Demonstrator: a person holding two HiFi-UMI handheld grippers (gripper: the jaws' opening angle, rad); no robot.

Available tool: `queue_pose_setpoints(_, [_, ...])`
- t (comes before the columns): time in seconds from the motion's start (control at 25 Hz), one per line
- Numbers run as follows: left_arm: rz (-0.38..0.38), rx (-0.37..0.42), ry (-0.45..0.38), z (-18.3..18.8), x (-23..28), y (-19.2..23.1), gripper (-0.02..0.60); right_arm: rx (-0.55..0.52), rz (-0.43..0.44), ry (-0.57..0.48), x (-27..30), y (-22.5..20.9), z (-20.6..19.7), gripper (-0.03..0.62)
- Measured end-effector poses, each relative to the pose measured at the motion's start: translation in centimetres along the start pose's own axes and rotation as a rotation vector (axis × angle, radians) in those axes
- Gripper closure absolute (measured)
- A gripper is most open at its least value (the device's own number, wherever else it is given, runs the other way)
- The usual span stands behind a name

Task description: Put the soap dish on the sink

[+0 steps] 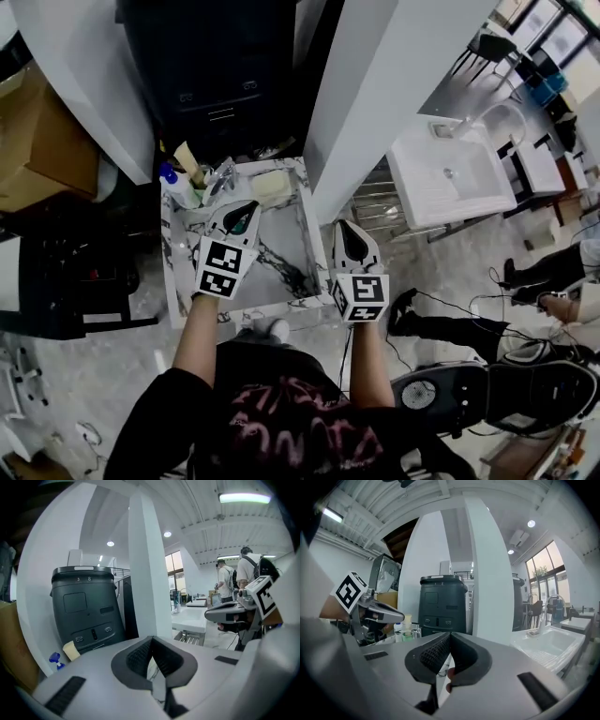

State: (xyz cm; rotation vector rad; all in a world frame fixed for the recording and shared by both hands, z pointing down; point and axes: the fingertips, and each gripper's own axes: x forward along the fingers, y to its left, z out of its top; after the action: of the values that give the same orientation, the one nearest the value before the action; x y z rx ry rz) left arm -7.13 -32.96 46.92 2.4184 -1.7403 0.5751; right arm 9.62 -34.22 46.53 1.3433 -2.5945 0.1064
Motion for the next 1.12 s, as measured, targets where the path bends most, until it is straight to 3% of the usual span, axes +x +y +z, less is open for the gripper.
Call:
queue_pose_setpoints(0.44, [0.093,-0.021,-0.173,4.4,-5.8,1.6,0.566,-0.005,-0.029,-0.067,-1.7,0.1,2.9,0.582])
queue_pose_setpoints(0.8, [0.14,-0.107,-0.255,6.1,-9.5,3.7,0.566,-0.029,-0.026,-0.109,-2.5,0.4,5.4,0.582])
queue_pose_setpoints(1.12, [0.163,-0.07,-0.27,6.0,-11.0,3.8,0.566,-0.034,-0.028,-0.128,-3.1,0.9,5.6,0.582])
